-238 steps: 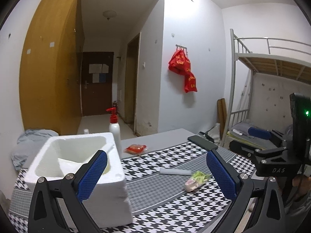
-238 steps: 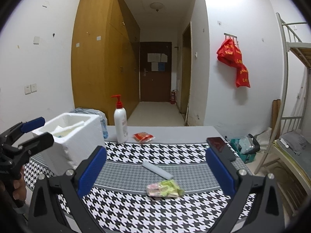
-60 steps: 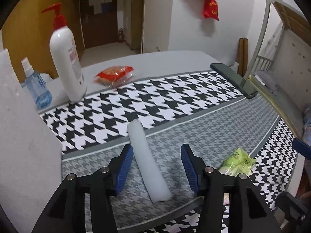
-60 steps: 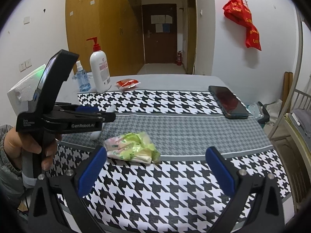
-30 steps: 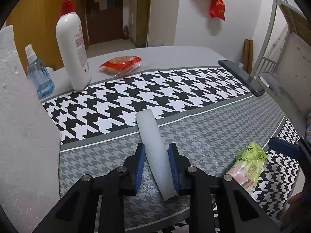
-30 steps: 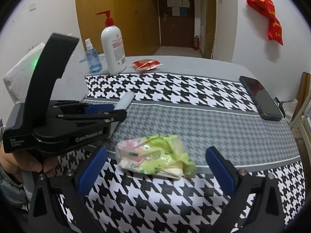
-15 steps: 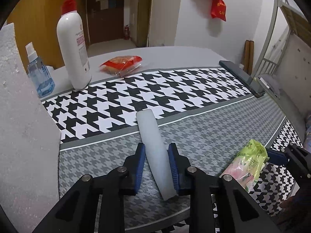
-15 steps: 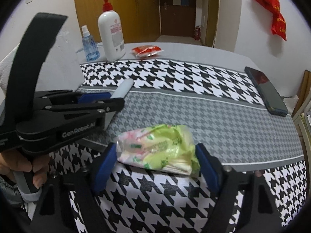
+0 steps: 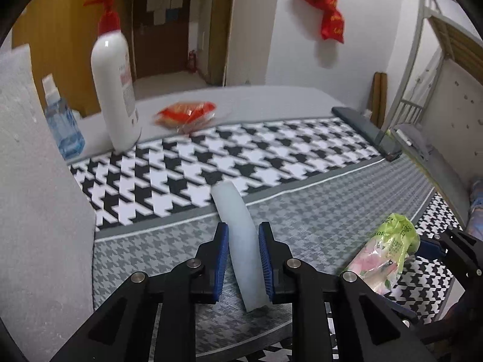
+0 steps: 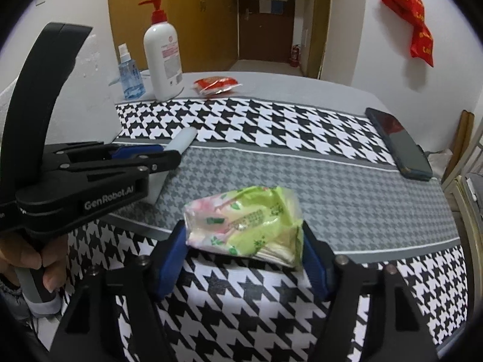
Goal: Organize soft objects
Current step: 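Close the right tool on the green packet and lift it while the left tool holds the roll, then carry the roll and packet over the white foam box, open the left tool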
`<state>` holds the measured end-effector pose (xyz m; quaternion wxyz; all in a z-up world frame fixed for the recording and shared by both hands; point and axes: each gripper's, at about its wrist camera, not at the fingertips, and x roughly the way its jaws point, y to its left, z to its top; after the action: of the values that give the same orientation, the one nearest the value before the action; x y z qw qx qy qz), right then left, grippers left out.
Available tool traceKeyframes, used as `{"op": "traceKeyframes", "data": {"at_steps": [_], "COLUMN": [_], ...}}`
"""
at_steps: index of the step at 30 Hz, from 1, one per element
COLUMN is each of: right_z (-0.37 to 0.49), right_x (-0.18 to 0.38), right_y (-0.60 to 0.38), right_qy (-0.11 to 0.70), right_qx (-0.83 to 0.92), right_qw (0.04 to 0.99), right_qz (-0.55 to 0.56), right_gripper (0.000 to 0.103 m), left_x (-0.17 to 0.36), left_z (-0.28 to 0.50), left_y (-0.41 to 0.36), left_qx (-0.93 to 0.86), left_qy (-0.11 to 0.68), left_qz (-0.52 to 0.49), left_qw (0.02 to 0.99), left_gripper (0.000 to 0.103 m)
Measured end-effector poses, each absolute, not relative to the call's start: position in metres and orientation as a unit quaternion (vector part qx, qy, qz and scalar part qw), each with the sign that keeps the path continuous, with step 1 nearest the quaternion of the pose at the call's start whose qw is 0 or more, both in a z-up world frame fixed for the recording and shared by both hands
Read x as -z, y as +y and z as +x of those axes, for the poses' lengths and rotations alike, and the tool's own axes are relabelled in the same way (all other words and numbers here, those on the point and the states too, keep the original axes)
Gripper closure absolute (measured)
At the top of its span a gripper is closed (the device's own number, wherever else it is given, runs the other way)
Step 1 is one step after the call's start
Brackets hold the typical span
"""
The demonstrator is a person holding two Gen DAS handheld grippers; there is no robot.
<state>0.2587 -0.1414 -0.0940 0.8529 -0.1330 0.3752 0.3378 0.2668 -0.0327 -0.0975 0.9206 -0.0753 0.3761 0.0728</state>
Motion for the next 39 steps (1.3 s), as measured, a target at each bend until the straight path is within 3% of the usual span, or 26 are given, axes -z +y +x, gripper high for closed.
{"op": "traceKeyframes", "data": {"at_steps": [9, 21, 39], "right_z": [0.25, 0.239, 0.212], "right_x": [0.072, 0.06, 0.03], "right_y": [-0.178, -0.21, -0.213], "right_qy": [0.349, 0.325, 0.271], "right_qx": [-0.3, -0.272, -0.27], "right_qw": [0.883, 0.904, 0.924], "right_qz": [-0.093, -0.055, -0.023], "right_gripper": [0.029, 0.029, 0.029], "left_x": [0.073, 0.07, 0.024], "left_z": [0.247, 0.236, 0.191], "left_y": [-0.045, -0.062, -0.067], "left_qx": [-0.038, -0.032, -0.029], "left_qy": [0.321, 0.32, 0.265], "left_qz": [-0.064, -0.036, -0.029], "left_qw": [0.944, 0.946, 0.963], "left_gripper": [0.081, 0.081, 0.081]}}
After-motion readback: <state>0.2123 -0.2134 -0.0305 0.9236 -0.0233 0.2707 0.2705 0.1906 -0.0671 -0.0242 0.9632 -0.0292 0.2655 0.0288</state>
